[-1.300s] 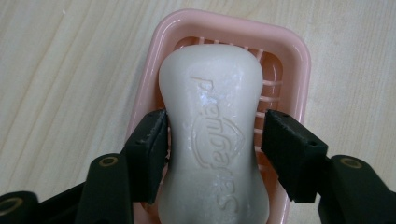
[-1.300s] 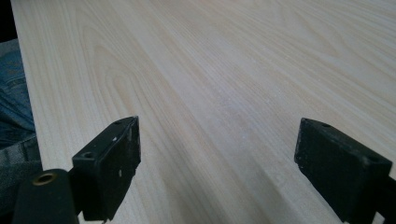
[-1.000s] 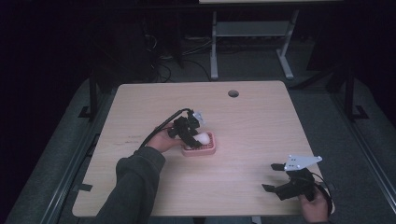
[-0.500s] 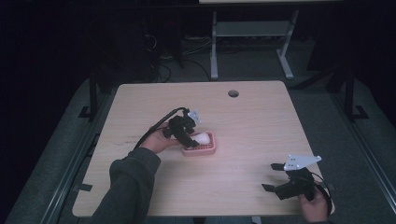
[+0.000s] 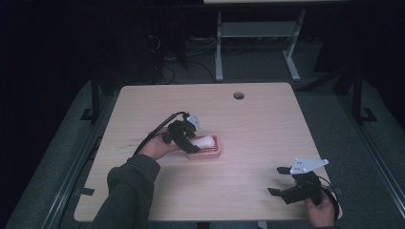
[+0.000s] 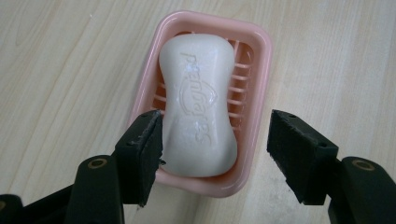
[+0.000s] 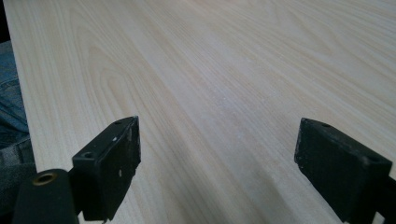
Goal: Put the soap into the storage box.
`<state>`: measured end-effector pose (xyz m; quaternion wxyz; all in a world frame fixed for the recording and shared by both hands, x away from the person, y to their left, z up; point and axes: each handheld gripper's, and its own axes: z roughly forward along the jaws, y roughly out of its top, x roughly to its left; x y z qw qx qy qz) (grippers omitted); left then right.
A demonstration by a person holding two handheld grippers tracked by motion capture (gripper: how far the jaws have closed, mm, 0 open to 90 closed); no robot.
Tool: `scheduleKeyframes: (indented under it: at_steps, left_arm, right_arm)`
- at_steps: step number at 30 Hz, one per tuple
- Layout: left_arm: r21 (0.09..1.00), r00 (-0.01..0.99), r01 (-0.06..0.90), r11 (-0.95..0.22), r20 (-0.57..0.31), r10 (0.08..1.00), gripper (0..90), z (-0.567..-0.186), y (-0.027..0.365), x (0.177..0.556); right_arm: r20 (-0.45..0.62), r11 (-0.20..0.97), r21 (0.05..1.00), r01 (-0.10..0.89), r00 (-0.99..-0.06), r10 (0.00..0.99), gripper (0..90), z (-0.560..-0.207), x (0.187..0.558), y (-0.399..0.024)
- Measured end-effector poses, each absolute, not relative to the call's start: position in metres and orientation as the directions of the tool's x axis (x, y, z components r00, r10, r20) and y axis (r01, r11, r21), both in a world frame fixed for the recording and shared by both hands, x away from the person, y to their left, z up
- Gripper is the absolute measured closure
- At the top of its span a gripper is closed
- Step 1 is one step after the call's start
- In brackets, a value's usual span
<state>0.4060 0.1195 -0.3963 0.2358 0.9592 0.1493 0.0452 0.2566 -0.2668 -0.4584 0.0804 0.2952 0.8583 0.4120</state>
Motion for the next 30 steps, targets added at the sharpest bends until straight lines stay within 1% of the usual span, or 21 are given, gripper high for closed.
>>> scheduleKeyframes:
  at_steps: [19, 25, 30]
  left_arm:
    - [0.484, 0.944, 0.281, -0.829, 0.019, 0.330, 29.7, -0.390, 0.136, 0.392]
    - [0.489, 0.946, 0.268, -0.830, 0.028, 0.322, 29.5, -0.388, 0.138, 0.386]
    - [0.492, 0.943, 0.277, -0.826, 0.026, 0.332, 29.1, -0.392, 0.144, 0.383]
  right_arm:
    - [0.106, 0.487, 0.751, 0.446, -0.810, 0.577, 14.1, -0.458, 0.257, -0.265]
    - [0.106, 0.486, 0.751, 0.446, -0.809, 0.579, 14.2, -0.458, 0.257, -0.265]
    - [0.105, 0.489, 0.748, 0.448, -0.808, 0.579, 14.2, -0.458, 0.257, -0.264]
